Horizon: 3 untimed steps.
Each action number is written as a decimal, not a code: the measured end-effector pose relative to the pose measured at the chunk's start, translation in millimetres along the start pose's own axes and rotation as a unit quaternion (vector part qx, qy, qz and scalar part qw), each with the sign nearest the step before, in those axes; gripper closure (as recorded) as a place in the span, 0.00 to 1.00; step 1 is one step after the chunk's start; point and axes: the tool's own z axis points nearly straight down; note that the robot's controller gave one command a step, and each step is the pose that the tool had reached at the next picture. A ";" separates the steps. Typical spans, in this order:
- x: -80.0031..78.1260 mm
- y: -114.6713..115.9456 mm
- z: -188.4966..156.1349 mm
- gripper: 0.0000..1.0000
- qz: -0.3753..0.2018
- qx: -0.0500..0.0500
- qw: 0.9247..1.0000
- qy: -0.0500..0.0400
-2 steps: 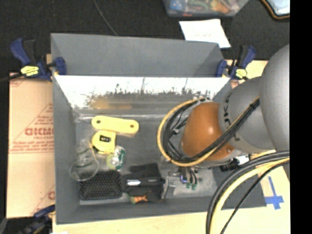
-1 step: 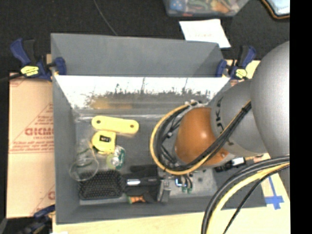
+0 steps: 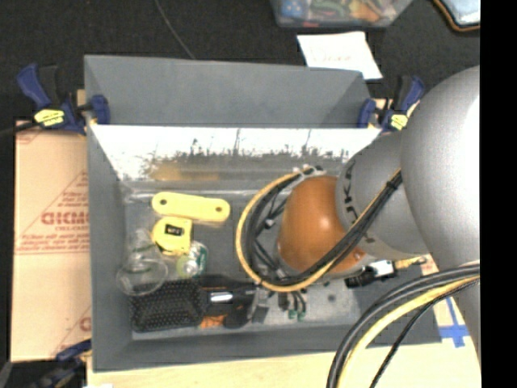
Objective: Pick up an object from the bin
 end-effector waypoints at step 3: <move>0.0 0.1 0.4 1.00 -0.002 0.000 1.000 0.000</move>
Offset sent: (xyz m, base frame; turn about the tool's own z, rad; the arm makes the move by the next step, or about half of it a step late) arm 0.0000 0.0000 0.0000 0.0000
